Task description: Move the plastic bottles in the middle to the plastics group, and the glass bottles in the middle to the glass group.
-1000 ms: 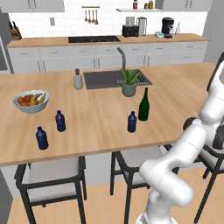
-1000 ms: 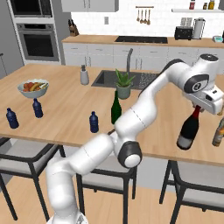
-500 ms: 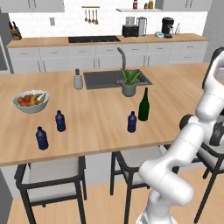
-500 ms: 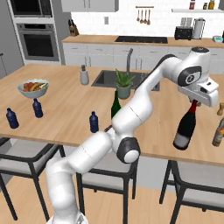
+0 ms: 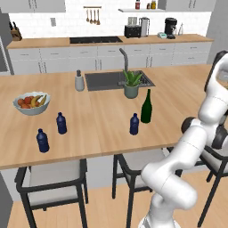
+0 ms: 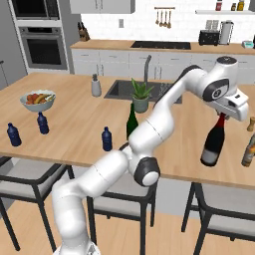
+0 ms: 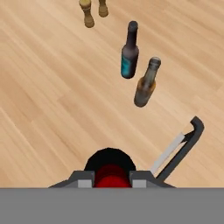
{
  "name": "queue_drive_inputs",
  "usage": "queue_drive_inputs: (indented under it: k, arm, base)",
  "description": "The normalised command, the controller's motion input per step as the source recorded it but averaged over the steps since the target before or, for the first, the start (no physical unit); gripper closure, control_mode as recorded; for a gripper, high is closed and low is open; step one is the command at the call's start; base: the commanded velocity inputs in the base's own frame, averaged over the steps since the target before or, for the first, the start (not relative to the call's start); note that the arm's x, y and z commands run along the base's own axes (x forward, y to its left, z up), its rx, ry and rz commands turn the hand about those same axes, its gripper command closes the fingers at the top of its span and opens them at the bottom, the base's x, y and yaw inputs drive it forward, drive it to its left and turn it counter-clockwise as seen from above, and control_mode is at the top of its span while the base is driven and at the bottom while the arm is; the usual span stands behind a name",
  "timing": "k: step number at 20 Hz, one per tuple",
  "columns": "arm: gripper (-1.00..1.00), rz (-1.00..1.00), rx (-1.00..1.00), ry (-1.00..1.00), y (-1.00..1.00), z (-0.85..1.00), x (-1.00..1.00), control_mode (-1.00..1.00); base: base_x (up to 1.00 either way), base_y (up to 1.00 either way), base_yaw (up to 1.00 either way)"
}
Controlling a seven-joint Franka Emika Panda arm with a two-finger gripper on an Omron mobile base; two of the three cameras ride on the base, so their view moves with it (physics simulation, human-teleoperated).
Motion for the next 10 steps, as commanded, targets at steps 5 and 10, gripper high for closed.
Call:
queue_drive_inputs:
  k: [5, 10]
  arm:
    - [1.00, -0.01, -0.08, -0.03, -0.26, -0.15, 0.43, -1.00]
    - [1.00, -0.02, -0.04, 0.00, -0.35, -0.09, 0.39, -1.00]
  base:
    - [0.00, 0.00, 0.00]
    - [0.00, 0.00, 0.00]
